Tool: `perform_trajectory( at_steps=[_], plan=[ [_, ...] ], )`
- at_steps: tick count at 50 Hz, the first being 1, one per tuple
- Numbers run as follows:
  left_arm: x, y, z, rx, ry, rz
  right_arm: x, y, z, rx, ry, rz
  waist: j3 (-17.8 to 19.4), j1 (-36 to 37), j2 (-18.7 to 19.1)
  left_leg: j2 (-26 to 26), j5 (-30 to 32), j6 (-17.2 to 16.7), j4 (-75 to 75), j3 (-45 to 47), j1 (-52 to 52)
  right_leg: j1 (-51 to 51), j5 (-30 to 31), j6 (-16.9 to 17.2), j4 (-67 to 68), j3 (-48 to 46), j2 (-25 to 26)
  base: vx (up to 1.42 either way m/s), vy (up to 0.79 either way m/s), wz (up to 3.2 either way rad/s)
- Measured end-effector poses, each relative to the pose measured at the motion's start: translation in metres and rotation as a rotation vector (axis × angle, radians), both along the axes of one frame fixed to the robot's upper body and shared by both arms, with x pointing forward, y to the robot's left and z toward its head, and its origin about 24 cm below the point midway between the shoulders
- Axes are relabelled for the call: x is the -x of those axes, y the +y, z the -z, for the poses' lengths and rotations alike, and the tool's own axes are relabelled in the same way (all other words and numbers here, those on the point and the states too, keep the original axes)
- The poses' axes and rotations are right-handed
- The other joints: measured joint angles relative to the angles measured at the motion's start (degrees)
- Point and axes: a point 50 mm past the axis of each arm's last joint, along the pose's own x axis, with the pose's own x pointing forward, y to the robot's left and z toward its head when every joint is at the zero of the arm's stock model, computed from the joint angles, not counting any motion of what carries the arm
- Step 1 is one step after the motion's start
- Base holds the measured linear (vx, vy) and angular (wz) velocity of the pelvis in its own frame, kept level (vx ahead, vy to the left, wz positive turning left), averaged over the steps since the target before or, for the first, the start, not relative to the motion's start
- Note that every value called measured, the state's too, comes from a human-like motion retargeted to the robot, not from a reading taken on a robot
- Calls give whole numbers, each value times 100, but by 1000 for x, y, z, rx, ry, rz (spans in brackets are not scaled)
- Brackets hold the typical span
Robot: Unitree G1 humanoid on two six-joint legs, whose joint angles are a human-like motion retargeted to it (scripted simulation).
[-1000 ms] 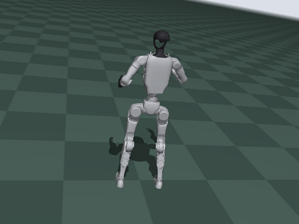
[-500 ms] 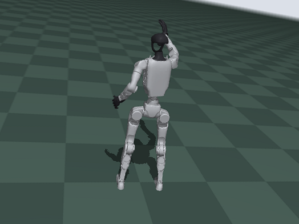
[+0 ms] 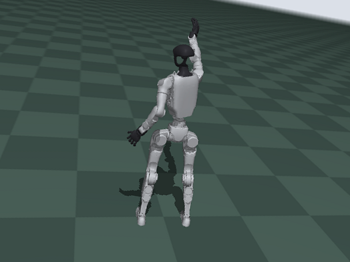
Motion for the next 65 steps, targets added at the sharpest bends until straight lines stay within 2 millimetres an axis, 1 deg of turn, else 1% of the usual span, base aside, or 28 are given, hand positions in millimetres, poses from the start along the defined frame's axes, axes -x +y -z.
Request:
perform_trajectory(
  at_steps=[3,6,10,14,18,23,27,30,32,33,37,40,42,47,55,59,65],
  plan=[
    [1,-2,2,7,5,-4,-4,10,-2,28,-28,-46,-7,-54,42,0,-5,4,5,1,15,15,-9,-7,4,3,0,0,0,0],
    [2,-4,4,11,15,-4,-9,26,-3,76,-61,-123,-18,-126,94,-1,-10,12,11,14,31,22,-20,-19,11,19,0,0,0,0],
    [2,-7,8,5,36,-2,-16,55,0,169,-106,-252,-33,-247,168,0,-16,23,18,40,53,32,-29,-31,11,50,2,0,0,0],
    [4,-7,10,-11,55,-3,-19,88,9,270,-151,-395,-40,-374,243,3,-23,31,23,83,79,34,-38,-46,14,99,7,0,0,0],
    [7,-6,11,-28,73,-6,-15,120,21,342,-192,-569,-32,-499,323,10,-35,34,29,136,109,31,-45,-61,20,162,15,0,0,0],
    [13,-5,14,-40,101,-11,-5,157,41,396,-218,-815,-8,-651,427,22,-54,33,38,212,149,24,-54,-81,30,251,29,0,0,0],
    [19,-6,17,-43,130,-14,6,182,58,432,-215,-991,16,-767,511,32,-71,34,45,270,188,28,-62,-97,37,318,40,0,0,0],
    [23,-7,19,-43,151,-13,14,196,71,466,-205,-1094,33,-847,573,38,-83,37,48,305,221,39,-69,-109,40,360,48,0,0,-6],
    [26,-6,20,-50,165,-22,19,204,79,520,-200,-1124,6,-858,579,40,-108,64,61,357,205,-145,-173,-139,326,406,29,-1,0,-10],
    [27,-8,22,-47,171,-14,21,207,83,546,-193,-1130,25,-901,618,38,-96,54,54,336,231,-13,-112,-127,132,397,43,0,0,0],
    [30,-10,24,-57,187,-12,29,218,104,732,-167,-1067,60,-965,690,35,-95,83,45,339,302,75,-110,-140,82,406,47,0,0,0],
    [30,-11,25,-67,190,-13,31,223,127,893,-128,-984,77,-992,720,25,-91,115,39,324,344,130,-119,-151,64,396,40,0,0,0],
    [29,-11,25,-72,187,-16,31,225,147,994,-86,-936,87,-1000,730,18,-88,140,36,309,369,157,-133,-160,73,382,32,0,0,0],
    [27,-13,25,-81,174,-15,25,225,206,1205,47,-834,116,-1000,735,-1,-78,199,29,261,429,227,-170,-183,101,334,13,0,0,0],
    [26,-19,27,-103,179,33,13,223,300,1479,242,-703,162,-933,724,-14,-65,256,23,215,502,307,-209,-215,137,283,-3,0,0,0],
    [28,-21,29,-115,194,62,11,227,342,1542,348,-730,178,-874,715,-12,-61,267,24,217,518,319,-214,-228,145,285,-2,0,0,0],
    [32,-25,34,-120,230,88,12,232,401,1556,559,-816,190,-800,692,-6,-54,274,27,235,516,302,-216,-247,159,307,5,0,0,0]
  ],
)
